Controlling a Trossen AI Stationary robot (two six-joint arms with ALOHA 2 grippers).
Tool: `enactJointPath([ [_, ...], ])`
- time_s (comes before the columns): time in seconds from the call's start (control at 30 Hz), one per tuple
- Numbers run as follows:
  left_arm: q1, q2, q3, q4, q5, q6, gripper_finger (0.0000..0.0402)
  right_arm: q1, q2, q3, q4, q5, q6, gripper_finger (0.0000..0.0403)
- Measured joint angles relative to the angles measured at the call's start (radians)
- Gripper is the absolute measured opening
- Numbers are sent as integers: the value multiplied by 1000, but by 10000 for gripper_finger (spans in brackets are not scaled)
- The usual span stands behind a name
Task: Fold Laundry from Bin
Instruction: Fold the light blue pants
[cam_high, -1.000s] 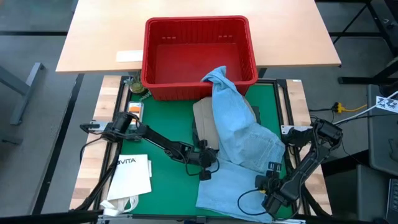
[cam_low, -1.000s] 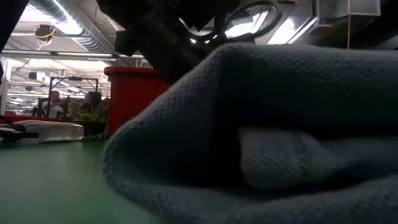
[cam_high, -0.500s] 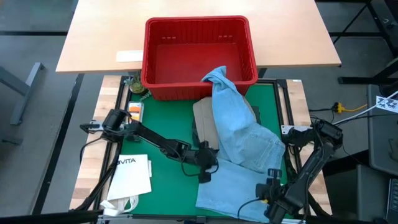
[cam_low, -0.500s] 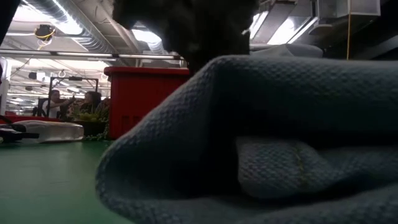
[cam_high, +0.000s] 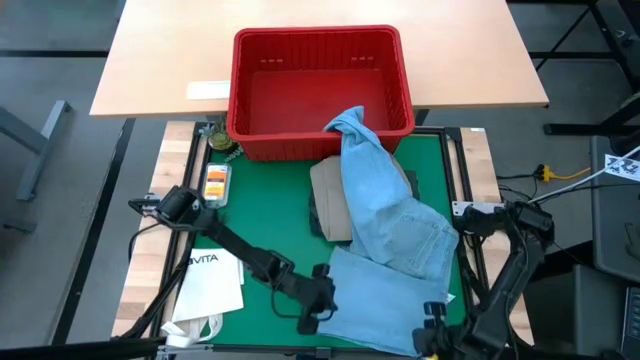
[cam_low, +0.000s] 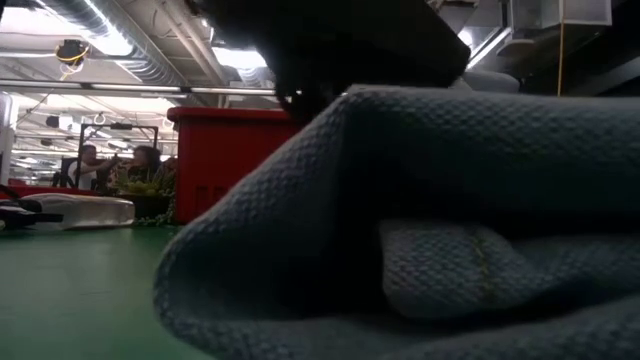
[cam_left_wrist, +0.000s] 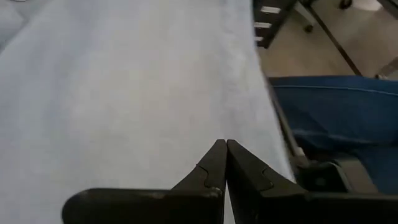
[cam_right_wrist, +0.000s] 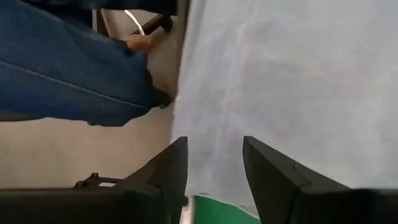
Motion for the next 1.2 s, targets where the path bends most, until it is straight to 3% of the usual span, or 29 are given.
enactJointPath([
  [0.2,-23,0,0,4,-55,-1,4,36,58,0,59,0,0,156],
  [0.4,-1,7,0,2,-28,-7,4,39,121,0,64,-2,0,156],
  [0.6,6,7,0,-10,-17,-7,4,35,167,5,67,-108,-2,156],
  [0.87,-10,12,0,-246,42,30,4,38,174,9,74,-83,-1,156],
  [1.2,-17,43,0,-178,19,54,4,38,176,9,75,-81,0,156],
])
